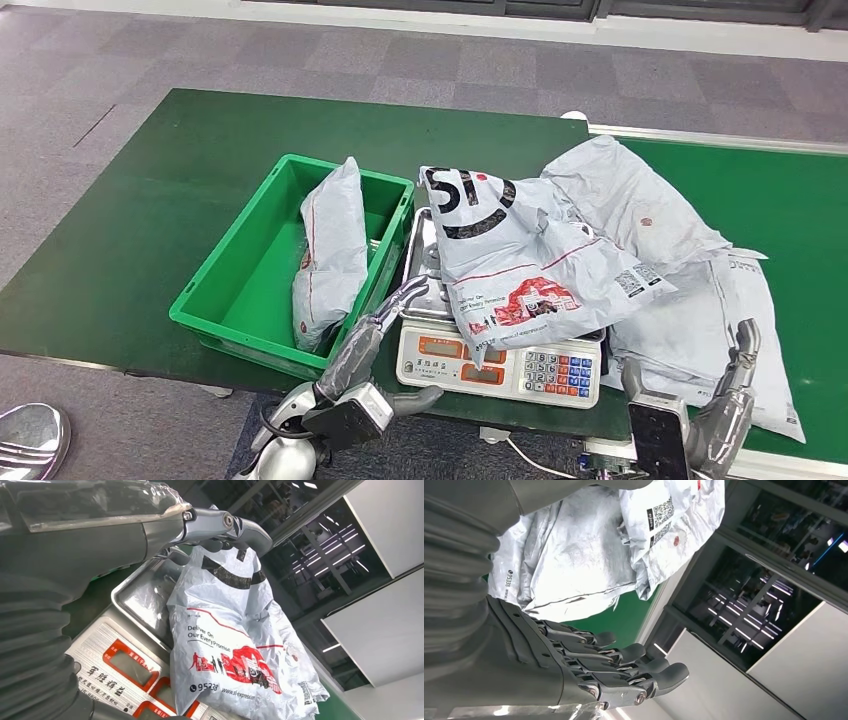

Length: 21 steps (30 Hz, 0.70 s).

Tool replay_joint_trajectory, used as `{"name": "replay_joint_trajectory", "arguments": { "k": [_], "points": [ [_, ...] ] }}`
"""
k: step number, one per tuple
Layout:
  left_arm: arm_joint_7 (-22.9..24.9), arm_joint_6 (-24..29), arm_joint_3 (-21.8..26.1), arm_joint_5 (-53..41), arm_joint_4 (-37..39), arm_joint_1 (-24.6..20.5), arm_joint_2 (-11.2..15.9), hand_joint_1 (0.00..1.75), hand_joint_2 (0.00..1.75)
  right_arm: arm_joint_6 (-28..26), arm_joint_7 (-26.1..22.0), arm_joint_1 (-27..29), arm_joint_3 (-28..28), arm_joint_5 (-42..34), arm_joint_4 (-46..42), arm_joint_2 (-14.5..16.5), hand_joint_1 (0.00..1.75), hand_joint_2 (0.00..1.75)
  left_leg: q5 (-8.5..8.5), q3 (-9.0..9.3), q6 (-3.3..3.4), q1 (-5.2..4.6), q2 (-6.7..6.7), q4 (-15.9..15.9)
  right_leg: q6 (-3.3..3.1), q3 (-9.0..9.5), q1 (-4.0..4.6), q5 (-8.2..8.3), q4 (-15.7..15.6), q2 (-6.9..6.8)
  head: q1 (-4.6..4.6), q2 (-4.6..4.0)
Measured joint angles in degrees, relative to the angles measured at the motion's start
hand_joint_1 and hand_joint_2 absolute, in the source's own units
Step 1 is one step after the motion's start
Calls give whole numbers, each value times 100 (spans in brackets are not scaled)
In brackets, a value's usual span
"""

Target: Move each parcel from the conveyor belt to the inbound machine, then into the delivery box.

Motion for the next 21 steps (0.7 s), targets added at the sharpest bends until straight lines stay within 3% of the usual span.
{"name": "replay_joint_trajectory", "arguments": {
  "k": [21],
  "points": [
    [19,56,-1,-80,62,5,2,0,175,13,74,-46,93,60,92,-55,0,175,0,0,0,0,-1,0,0,2,0,0,0,-1,0,0]
  ]
}}
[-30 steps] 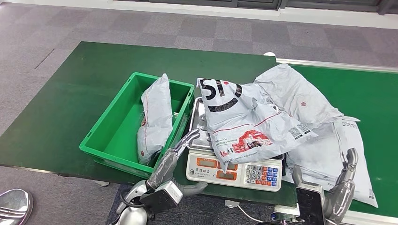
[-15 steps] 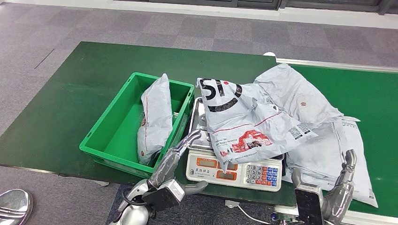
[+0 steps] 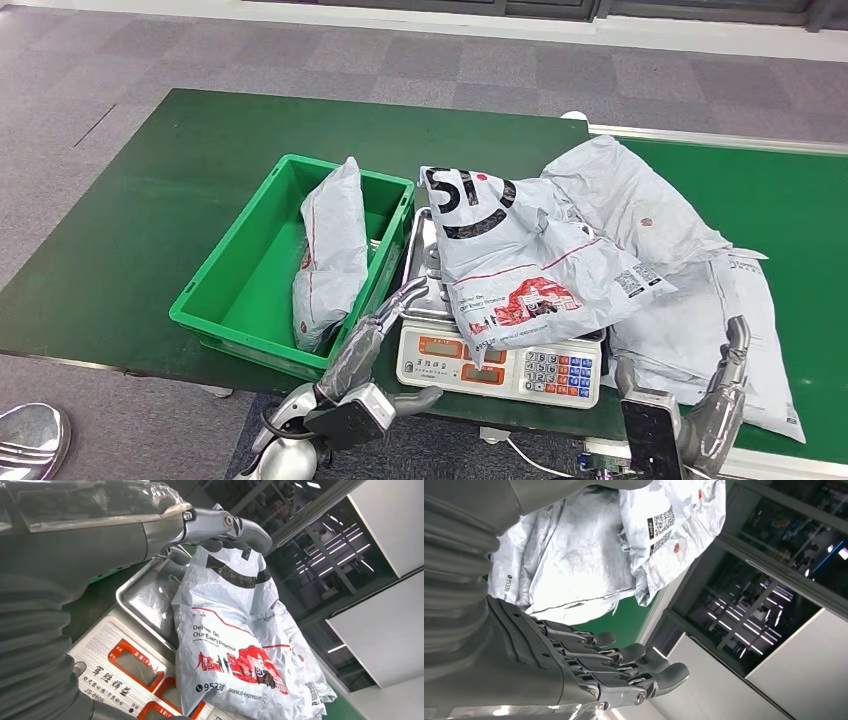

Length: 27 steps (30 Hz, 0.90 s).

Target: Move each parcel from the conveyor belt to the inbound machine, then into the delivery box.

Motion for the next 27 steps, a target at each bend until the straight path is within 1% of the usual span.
{"name": "replay_joint_trajectory", "arguments": {
  "k": [15,19,23,27],
  "points": [
    [115,12,1,-126,-104,36,0,0,175,81,3,-66,44,13,37,-30,0,175,0,0,0,0,0,0,0,1,0,0,0,0,0,0],
    [241,102,1,-325,-114,23,-3,0,175,81,3,-110,64,2,83,-56,0,175,0,1,0,0,0,0,0,0,0,0,0,0,0,0],
    [372,239,-18,-632,-109,-81,-8,0,175,87,-10,-162,130,-9,137,-81,0,175,1,2,0,0,0,0,0,-1,0,1,0,0,0,0],
    [418,262,-144,-805,-75,-315,-9,0,175,88,-44,-252,223,-18,227,-93,0,175,2,3,-1,0,0,0,0,0,0,1,0,0,0,0]
  ]
}}
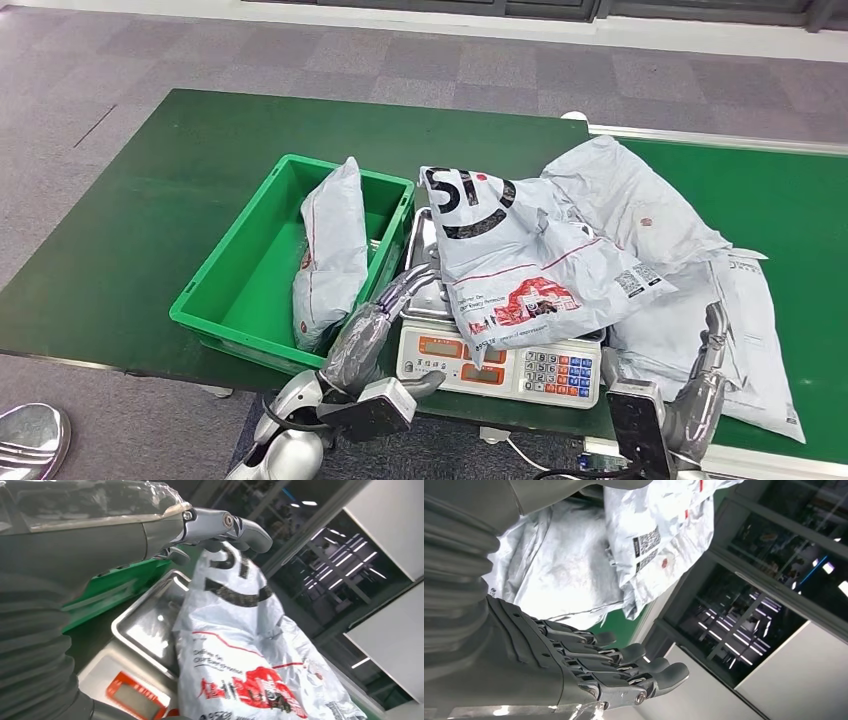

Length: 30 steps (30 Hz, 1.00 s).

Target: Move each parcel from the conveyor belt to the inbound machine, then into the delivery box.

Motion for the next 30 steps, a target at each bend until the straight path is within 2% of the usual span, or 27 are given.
{"name": "replay_joint_trajectory", "arguments": {
  "k": [4,9,20,30],
  "points": [
    [142,-41,-191,-224,93,-371,-1,0,175,-13,-17,-139,122,-2,109,-18,0,175,3,1,0,0,-1,1,1,0,0,3,0,0,0,0],
    [499,-188,-436,-702,462,-1105,-33,0,175,-30,68,-321,242,2,234,-22,0,175,8,3,0,0,-1,1,1,2,0,9,0,0,0,0],
    [949,-373,-1148,-2109,1991,-2775,-266,0,175,8,50,-413,256,132,350,42,0,175,9,2,1,-1,-2,4,4,3,-1,12,1,0,0,0],
    [1180,-380,-1557,-2669,3019,-3615,-528,0,175,61,37,-430,256,184,352,107,0,175,9,1,1,-1,-3,5,4,1,-1,12,1,-1,0,0]
  ]
}}
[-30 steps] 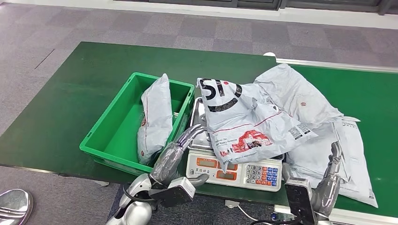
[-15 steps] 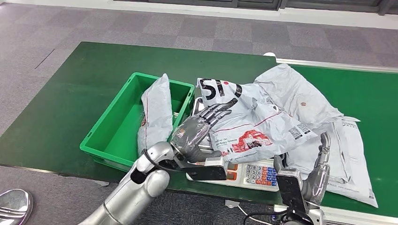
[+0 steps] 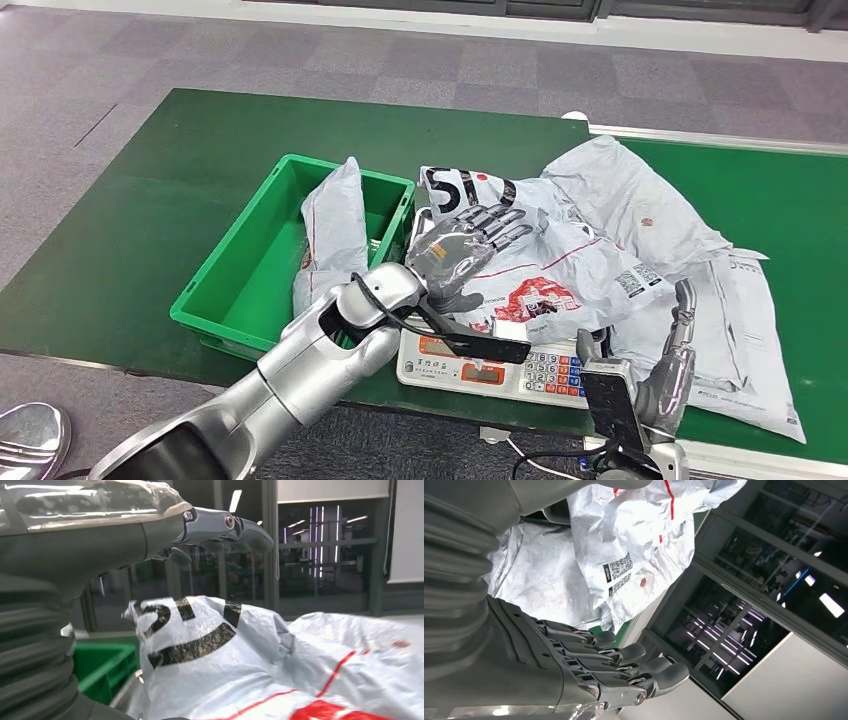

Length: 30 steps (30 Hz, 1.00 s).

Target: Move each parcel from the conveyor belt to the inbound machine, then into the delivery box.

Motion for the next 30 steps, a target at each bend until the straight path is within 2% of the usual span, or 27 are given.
{"name": "replay_joint_trajectory", "arguments": {
  "k": [7,13,24,30],
  "points": [
    [195,188,-285,-505,1178,-852,-494,0,175,43,-45,9,-20,22,0,47,0,175,1,-2,1,-1,0,7,2,2,-1,2,0,1,1,0],
    [275,99,-801,-221,1442,-1313,-804,0,175,33,-231,10,-24,-105,76,47,0,175,-1,-5,2,-1,0,7,2,0,-1,2,0,1,1,0],
    [279,-289,-2031,486,1598,-1712,-903,0,175,-127,-348,4,26,-317,327,5,0,175,0,-4,2,-1,1,7,2,3,0,2,0,1,1,0],
    [-175,-673,-2663,1260,1825,-1778,-904,0,175,-238,-397,-35,140,-441,517,-82,0,175,0,-4,3,-1,-1,7,2,4,-1,2,0,0,2,0]
  ]
}}
